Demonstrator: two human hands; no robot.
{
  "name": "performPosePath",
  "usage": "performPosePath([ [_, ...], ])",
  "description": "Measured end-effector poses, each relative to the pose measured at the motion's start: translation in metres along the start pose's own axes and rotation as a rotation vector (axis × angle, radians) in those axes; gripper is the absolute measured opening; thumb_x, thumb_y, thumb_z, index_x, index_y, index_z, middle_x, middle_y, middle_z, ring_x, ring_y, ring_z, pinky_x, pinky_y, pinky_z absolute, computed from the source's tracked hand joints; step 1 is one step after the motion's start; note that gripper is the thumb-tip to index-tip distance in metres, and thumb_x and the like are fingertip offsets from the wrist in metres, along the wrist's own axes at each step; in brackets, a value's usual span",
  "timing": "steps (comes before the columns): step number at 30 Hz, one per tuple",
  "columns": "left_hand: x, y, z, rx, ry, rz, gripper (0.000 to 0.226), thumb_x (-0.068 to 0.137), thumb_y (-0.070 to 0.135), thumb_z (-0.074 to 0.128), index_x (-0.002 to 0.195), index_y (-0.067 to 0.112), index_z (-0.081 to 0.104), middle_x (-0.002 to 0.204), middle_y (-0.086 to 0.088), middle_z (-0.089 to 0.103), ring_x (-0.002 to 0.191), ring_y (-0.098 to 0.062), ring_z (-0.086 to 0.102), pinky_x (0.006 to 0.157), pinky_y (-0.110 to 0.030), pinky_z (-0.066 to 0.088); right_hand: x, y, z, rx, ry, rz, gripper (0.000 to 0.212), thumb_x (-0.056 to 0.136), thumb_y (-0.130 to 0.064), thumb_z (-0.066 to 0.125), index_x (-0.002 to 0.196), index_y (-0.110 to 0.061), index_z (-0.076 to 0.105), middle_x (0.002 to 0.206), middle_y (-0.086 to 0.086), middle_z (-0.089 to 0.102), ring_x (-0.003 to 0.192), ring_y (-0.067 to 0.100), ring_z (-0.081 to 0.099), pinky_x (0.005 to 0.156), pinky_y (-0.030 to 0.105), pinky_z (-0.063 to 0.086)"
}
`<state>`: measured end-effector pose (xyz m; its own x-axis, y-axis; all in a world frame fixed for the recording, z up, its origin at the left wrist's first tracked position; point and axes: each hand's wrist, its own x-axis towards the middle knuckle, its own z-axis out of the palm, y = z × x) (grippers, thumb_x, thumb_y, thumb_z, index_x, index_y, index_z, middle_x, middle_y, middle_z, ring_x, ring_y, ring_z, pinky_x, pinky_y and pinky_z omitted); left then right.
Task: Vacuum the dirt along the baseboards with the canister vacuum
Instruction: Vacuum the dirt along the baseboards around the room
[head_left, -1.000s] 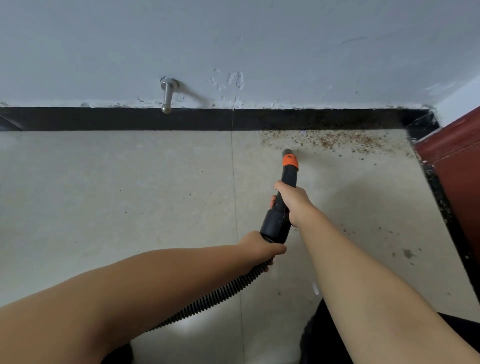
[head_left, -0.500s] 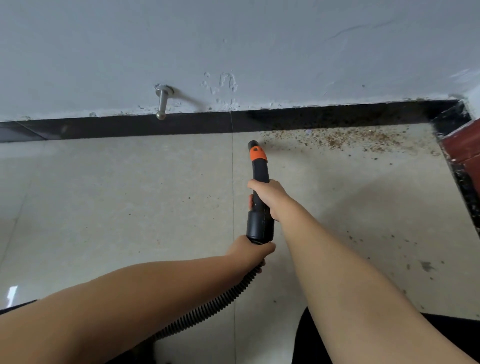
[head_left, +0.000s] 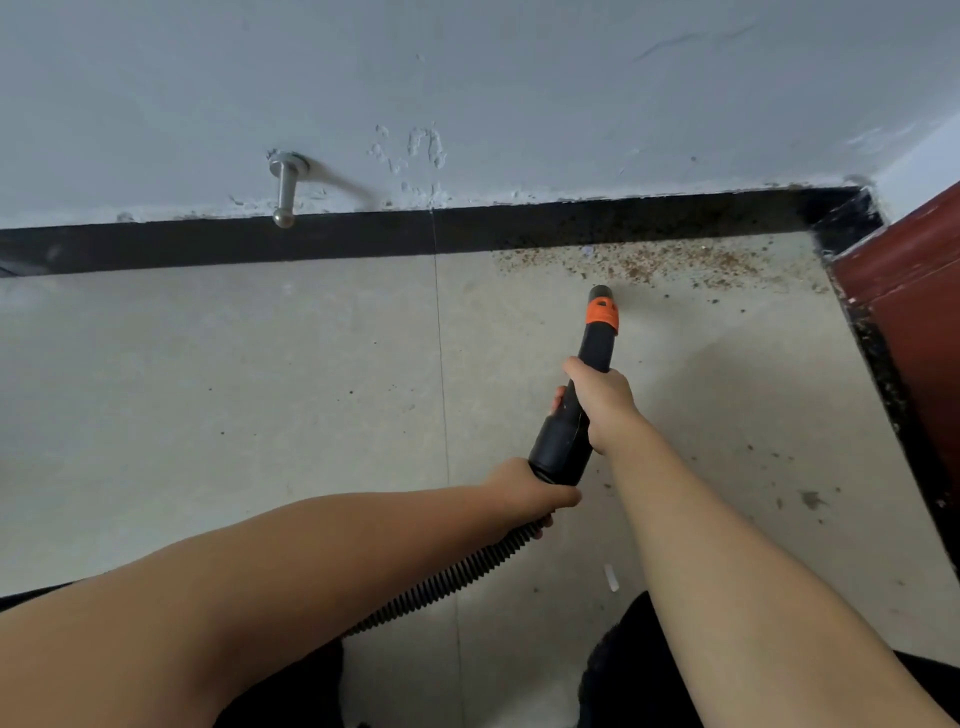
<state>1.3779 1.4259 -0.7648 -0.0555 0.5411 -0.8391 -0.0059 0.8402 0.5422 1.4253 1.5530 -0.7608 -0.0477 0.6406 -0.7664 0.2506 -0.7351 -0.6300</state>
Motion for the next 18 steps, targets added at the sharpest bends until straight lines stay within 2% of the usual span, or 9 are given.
performPosePath([
  [2,0.003,0.003,0.004,0.028,-0.012,0.002,0.046,0.079,0.029,0.072,0.116,0.006,0.055,0.073,-0.007,0.061,0.062,-0.02,0.059,0.06,-0.028,0.052,0.002,-0.001,-0.007,0.019,0.034,-0.005,0.014,0.084,-0.013,0.058,0.081,-0.013,0.044,0.057,0.007,0.054,0.037,0.018,0.049,0.049,0.026,0.046],
  [4,0.005,0.004,0.005,0.008,0.008,0.015,0.042,0.079,0.029,0.071,0.112,0.007,0.057,0.07,-0.006,0.06,0.058,-0.018,0.057,0.059,-0.027,0.051,0.003,-0.005,-0.005,0.018,0.022,-0.005,0.013,0.084,-0.012,0.057,0.081,-0.012,0.044,0.057,0.007,0.053,0.037,0.019,0.049,0.048,0.027,0.046],
  [9,0.002,-0.005,-0.006,-0.17,0.084,0.04,0.025,0.08,0.024,0.069,0.098,0.011,0.057,0.066,-0.005,0.057,0.054,-0.017,0.054,0.056,-0.026,0.05,-0.001,-0.015,0.029,-0.106,-0.149,-0.01,0.01,0.084,-0.008,0.057,0.088,-0.008,0.047,0.057,0.008,0.052,0.037,0.019,0.05,0.047,0.027,0.047],
  [13,-0.005,-0.018,-0.013,-0.301,0.152,0.034,0.022,0.079,0.022,0.07,0.094,0.011,0.057,0.068,-0.005,0.058,0.062,-0.02,0.057,0.061,-0.03,0.051,-0.008,-0.014,0.056,-0.205,-0.253,-0.004,0.011,0.082,-0.008,0.056,0.086,-0.009,0.046,0.056,0.007,0.052,0.036,0.018,0.049,0.047,0.026,0.046],
  [18,-0.003,-0.013,-0.022,-0.243,0.155,0.03,0.023,0.078,0.026,0.07,0.094,0.015,0.057,0.068,-0.005,0.061,0.057,-0.017,0.057,0.061,-0.028,0.052,-0.004,-0.016,0.058,-0.16,-0.198,-0.003,0.01,0.082,-0.008,0.056,0.087,-0.009,0.047,0.056,0.008,0.053,0.038,0.019,0.05,0.051,0.029,0.048],
])
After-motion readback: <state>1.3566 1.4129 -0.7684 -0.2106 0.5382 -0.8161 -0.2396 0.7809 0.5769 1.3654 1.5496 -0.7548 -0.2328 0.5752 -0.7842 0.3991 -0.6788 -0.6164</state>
